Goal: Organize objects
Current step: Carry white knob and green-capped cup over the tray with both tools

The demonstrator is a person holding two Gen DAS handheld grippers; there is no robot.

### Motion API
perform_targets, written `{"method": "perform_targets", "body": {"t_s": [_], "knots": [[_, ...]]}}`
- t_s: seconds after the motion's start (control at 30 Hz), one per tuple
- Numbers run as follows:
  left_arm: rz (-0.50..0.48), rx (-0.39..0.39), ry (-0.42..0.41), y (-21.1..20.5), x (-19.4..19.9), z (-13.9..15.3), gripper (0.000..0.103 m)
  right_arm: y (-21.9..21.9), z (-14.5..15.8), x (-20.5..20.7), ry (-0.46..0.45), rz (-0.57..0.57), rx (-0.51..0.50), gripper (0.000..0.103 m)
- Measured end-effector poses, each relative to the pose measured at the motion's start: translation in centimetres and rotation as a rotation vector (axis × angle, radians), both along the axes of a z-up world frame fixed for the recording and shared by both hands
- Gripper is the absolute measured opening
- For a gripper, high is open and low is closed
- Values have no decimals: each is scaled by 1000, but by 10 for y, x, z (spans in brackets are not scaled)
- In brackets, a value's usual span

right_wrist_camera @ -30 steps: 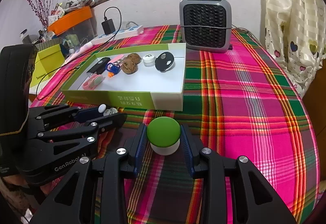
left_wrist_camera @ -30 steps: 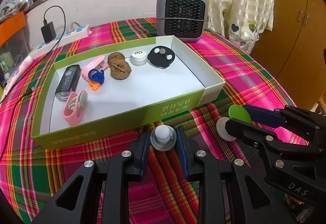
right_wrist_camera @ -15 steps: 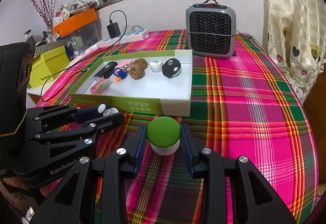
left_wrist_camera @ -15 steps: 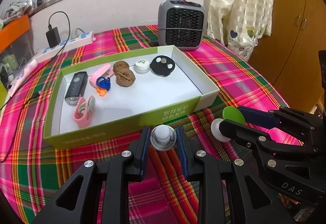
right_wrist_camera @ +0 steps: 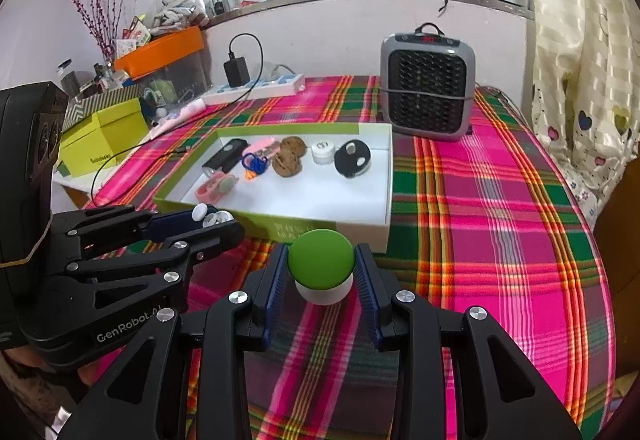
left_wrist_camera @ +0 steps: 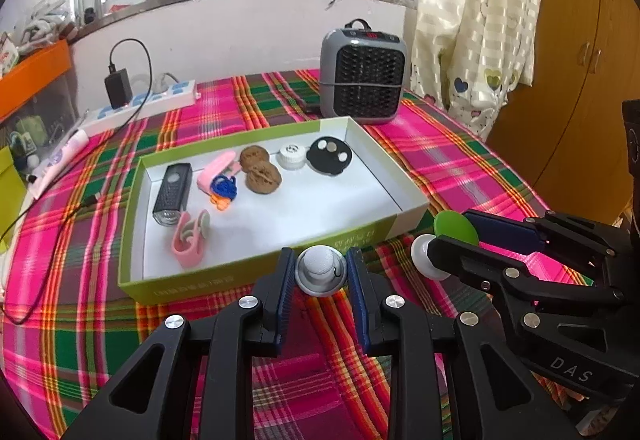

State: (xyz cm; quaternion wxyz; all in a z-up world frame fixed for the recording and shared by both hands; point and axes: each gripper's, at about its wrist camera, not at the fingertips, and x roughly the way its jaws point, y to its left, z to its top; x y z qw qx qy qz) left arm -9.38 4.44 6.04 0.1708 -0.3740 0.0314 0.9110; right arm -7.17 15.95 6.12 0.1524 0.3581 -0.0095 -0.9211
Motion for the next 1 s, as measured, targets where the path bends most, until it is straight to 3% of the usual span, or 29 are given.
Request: {"method": "perform_targets", "body": {"t_s": [1.0], "knots": [[72, 41, 16, -33, -37, 11, 24, -26, 21, -44, 24, 54, 23, 35]]}}
